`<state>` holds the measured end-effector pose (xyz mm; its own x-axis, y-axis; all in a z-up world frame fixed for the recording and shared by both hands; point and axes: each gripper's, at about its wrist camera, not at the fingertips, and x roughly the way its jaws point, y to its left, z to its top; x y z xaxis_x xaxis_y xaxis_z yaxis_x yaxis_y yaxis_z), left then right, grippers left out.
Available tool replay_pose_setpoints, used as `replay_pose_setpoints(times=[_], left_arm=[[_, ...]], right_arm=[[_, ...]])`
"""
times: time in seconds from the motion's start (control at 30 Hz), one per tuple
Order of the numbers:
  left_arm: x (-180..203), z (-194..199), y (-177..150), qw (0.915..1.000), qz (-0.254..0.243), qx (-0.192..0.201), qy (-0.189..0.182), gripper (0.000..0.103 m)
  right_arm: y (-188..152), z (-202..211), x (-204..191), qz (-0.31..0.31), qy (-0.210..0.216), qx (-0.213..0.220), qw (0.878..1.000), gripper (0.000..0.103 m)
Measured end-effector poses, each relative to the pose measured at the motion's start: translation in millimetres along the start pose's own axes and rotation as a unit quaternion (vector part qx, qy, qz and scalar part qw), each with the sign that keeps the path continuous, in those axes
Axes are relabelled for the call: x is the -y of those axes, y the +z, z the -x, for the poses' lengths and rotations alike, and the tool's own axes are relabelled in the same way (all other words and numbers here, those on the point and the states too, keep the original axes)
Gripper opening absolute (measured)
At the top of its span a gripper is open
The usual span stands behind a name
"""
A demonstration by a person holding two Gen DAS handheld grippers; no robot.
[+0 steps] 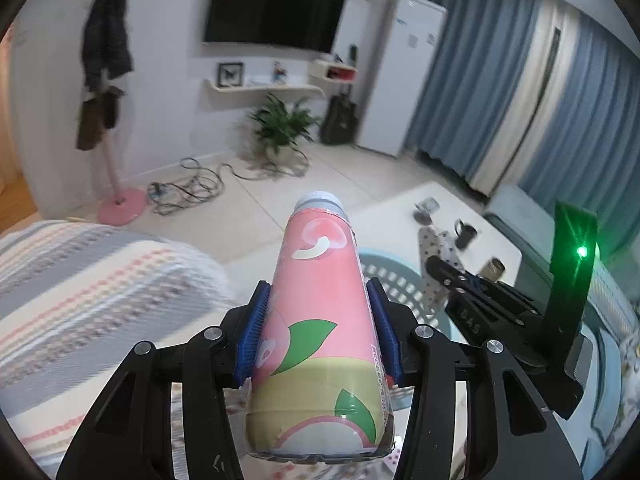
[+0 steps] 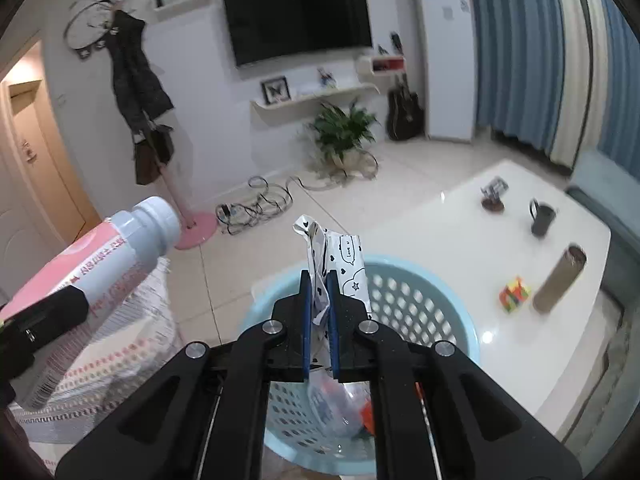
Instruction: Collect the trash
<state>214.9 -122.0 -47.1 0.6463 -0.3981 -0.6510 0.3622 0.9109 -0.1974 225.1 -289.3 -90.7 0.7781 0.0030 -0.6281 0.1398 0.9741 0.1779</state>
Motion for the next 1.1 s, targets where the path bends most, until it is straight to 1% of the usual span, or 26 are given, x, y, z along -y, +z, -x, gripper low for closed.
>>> replay_pose_setpoints(times=[0.13, 0.27, 0.3, 0.33, 0.37, 0.4, 0.43, 0.47, 0.5, 0.53, 0.57, 0.63, 0.8, 0.93, 1.03, 1.1], left_arm=[[20.7, -34.3, -6.8, 0.9992, -0.019, -0.031, -0.017, 0.047], [30.6, -59.5, -15.6, 0.9977, -0.027, -0.056, -0.025, 0.048], [30.7, -62.0, -18.0, 0.9976, -0.024, -0.059, -0.027, 0.048], [30.7, -62.9, -20.0, 0.9975, -0.023, -0.062, -0.027, 0.053], [30.6, -62.9, -20.6, 0.9975, -0.021, -0.063, -0.026, 0.055], [29.2, -61.9, -21.6, 0.9978, -0.020, -0.060, -0.021, 0.060], [28.3, -59.7, -21.3, 0.9980, -0.018, -0.057, -0.019, 0.062], [27.5, -57.0, -21.7, 0.9982, -0.017, -0.054, -0.017, 0.063], [24.8, -53.0, -21.8, 0.9985, -0.014, -0.050, -0.016, 0.064], [21.2, -47.6, -22.4, 0.9987, -0.011, -0.047, -0.015, 0.066], [18.1, -43.0, -22.8, 0.9990, -0.007, -0.042, -0.014, 0.067], [12.9, -32.8, -24.7, 0.9993, 0.001, -0.035, -0.012, 0.071], [3.6, -7.1, -26.2, 0.9998, 0.013, -0.015, -0.006, 0.073], [-2.3, 20.8, -27.9, 0.9997, 0.020, 0.011, 0.000, 0.079], [-7.9, 44.5, -32.3, 0.9990, 0.027, 0.035, 0.005, 0.083], [-13.5, 58.5, -36.0, 0.9978, 0.043, 0.049, 0.009, 0.084]], right_arm=[[-10.7, -21.6, 20.7, -0.017, -0.008, -0.041, 0.999, 0.005], [-26.9, -37.9, 39.2, -0.036, -0.013, -0.081, 0.996, 0.006], [-28.8, -41.0, 41.7, -0.041, -0.011, -0.088, 0.995, 0.006], [-31.6, -45.0, 46.7, -0.050, -0.005, -0.100, 0.994, 0.007], [-33.8, -48.1, 50.6, -0.058, 0.002, -0.109, 0.992, 0.010], [-35.5, -50.3, 54.2, -0.066, 0.009, -0.116, 0.991, 0.017], [-37.4, -50.9, 57.1, -0.072, 0.013, -0.119, 0.990, 0.022], [-38.6, -50.2, 58.9, -0.074, 0.012, -0.118, 0.990, 0.030], [-39.7, -47.6, 59.7, -0.074, 0.008, -0.114, 0.991, 0.041], [-39.5, -45.5, 60.3, -0.075, 0.006, -0.111, 0.991, 0.046], [-39.0, -42.6, 58.9, -0.075, 0.007, -0.107, 0.991, 0.049], [-38.0, -37.4, 55.4, -0.074, 0.011, -0.103, 0.992, 0.049], [-32.6, -22.3, 40.3, -0.063, 0.023, -0.096, 0.993, 0.049], [-30.1, -2.8, 17.6, -0.041, 0.032, -0.086, 0.995, 0.049], [-27.9, 16.1, -3.3, -0.020, 0.038, -0.071, 0.996, 0.054], [-26.7, 28.3, -15.9, -0.012, 0.042, -0.060, 0.997, 0.056]])
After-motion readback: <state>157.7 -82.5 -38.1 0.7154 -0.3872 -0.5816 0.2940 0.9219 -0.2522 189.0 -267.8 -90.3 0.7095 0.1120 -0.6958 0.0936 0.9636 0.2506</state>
